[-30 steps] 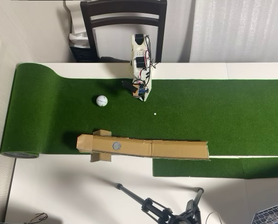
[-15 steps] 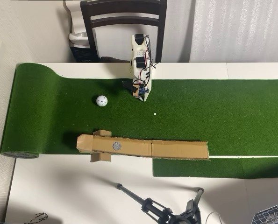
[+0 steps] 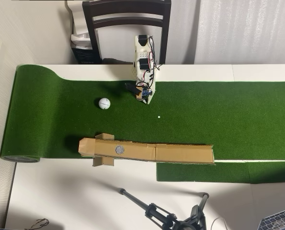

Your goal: Pick up the golf ball and place it on the gray mark at the back.

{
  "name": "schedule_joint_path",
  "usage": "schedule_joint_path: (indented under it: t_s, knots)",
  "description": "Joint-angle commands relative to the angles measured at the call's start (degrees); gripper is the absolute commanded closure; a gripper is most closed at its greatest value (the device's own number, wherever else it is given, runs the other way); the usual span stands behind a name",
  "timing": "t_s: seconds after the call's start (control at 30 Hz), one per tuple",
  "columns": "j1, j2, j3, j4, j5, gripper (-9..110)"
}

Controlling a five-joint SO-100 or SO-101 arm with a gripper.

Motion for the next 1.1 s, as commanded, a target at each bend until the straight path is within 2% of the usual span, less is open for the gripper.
schedule_joint_path:
  t_s: [0.0,0.27,0.5,0.77,0.97,1.07]
  knots:
    - [0.8,4.2,-8.3,-0.7,-0.2,86]
    - [1.8,4.1,-16.3,-0.7,-2.4,67]
    - [2.0,1.5,-21.5,-0.7,-5.1,63]
    - [2.5,-27.6,-39.5,-0.5,-5.7,63]
    - [6.3,-46.8,-54.9,0.1,-12.7,63]
    - [8.7,-54.4,-62.3,5.2,-15.3,63]
